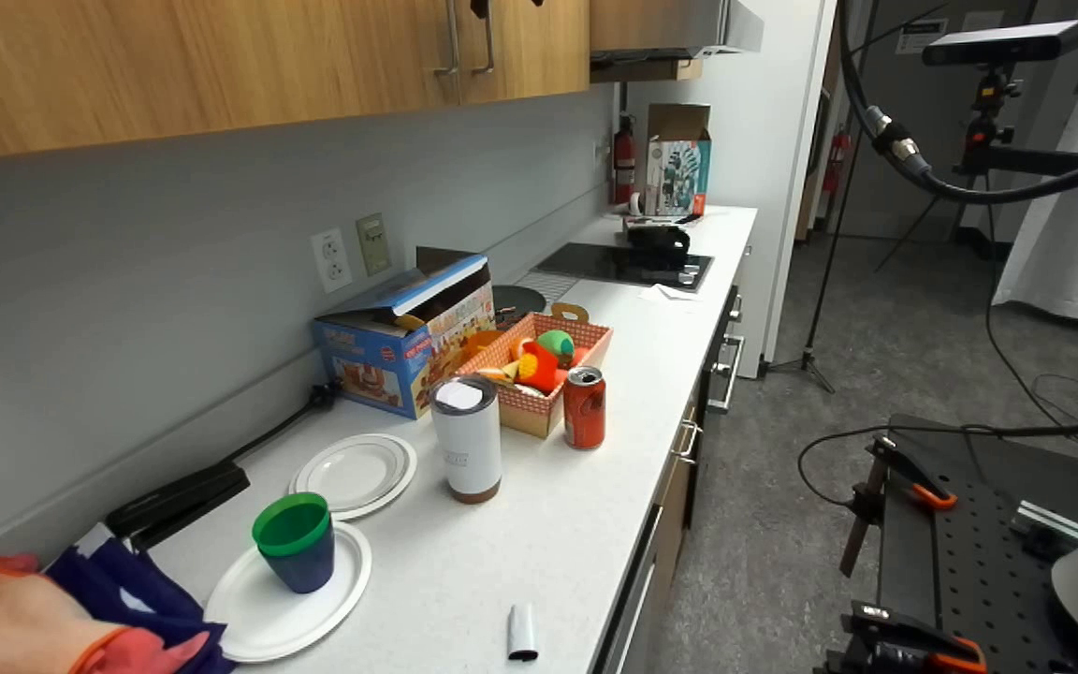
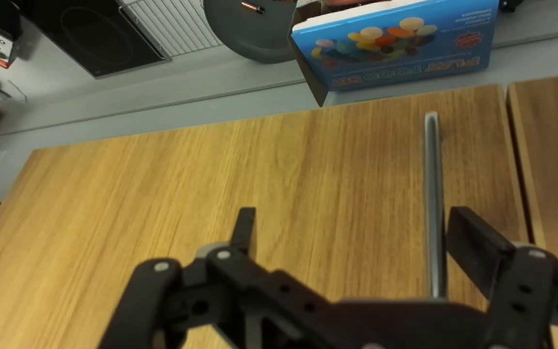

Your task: Open the right door of the cabinet

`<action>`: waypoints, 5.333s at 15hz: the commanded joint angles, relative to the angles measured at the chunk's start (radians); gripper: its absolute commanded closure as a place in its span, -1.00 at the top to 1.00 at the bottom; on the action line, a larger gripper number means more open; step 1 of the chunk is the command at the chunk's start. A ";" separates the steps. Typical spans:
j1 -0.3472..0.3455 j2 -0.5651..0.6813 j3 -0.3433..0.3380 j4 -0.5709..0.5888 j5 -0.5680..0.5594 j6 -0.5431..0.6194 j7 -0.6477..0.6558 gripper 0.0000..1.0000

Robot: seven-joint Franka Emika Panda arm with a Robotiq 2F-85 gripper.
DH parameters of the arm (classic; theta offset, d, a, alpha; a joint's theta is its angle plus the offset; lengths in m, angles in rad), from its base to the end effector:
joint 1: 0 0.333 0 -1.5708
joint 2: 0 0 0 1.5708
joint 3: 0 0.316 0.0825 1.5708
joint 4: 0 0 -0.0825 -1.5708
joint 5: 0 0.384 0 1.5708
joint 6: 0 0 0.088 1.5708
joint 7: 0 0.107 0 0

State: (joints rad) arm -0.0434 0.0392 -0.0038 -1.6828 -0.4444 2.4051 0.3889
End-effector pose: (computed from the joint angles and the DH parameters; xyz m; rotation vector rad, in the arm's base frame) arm 0.6219 -0.0322 0.6424 2.6638 -0.2809 1.0280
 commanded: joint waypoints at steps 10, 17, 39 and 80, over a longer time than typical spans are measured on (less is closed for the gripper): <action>0.037 -0.025 -0.033 -0.019 -0.208 -0.156 0.302 1.00; 0.015 -0.141 -0.029 -0.140 -0.191 -0.263 0.413 1.00; -0.320 -0.656 0.014 -0.822 -0.728 0.282 1.029 1.00; -0.455 -0.761 -0.094 -0.975 -0.703 0.590 0.844 1.00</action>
State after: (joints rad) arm -0.3470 -0.6155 -0.1529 -2.6156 -1.0505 3.0243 1.1506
